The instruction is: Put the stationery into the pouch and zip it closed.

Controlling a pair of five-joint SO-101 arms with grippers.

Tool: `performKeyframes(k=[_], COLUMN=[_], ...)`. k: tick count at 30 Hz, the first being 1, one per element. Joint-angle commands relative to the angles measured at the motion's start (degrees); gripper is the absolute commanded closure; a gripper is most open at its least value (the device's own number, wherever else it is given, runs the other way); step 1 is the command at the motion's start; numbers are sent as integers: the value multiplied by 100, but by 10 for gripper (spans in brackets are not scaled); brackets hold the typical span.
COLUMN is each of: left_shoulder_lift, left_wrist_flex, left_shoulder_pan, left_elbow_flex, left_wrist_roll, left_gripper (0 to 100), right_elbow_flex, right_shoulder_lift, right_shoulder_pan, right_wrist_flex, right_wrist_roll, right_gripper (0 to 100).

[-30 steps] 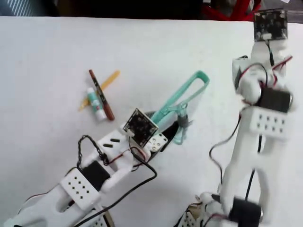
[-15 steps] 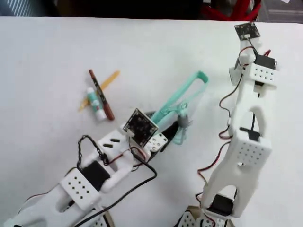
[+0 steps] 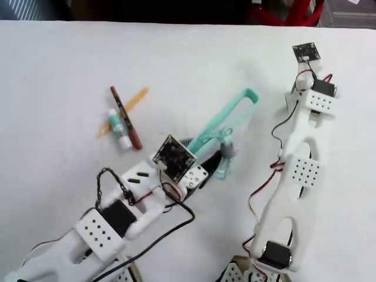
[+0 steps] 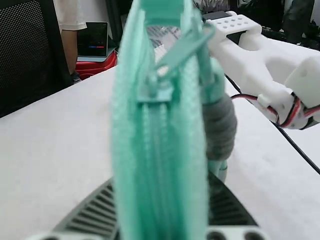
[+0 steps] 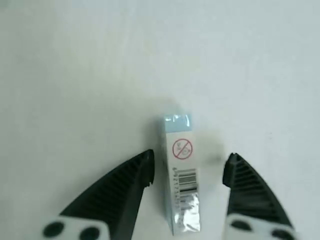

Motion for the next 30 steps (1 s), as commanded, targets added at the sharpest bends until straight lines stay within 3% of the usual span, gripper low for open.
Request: performKeyframes(k=[1,2,8,13,17,25,30], left_shoulder_lift=[-40,-40,-48,-75,-75,-75,-75], left_wrist_flex=[-35,-44,-202,-202,-202,-202,-202], left_shoulder_pan=[-57,-57,-57,-57,-57,-57,-57], left_elbow_flex=[62,70,149,158,167,176,176], left_wrist_roll=[-44,-44,-53,-53,-53,-53,-53], left_gripper=[866,865,867,867,867,867,867], right_elbow_flex=[-580,-686,-2286,-2198,-2136,-343,1960], right_shoulder_lift=[251,321,92,-1420,-2466,-4734,-7002], right_shoulder_pan=[-127,-119,66,233,435,611,-31], right_wrist_flex=[22,31,1596,2651,2765,2800,2765], right_wrist_roll=[88,88,-9,-932,-1363,-1433,-1415], right_gripper=[937,988,980,981,981,981,981])
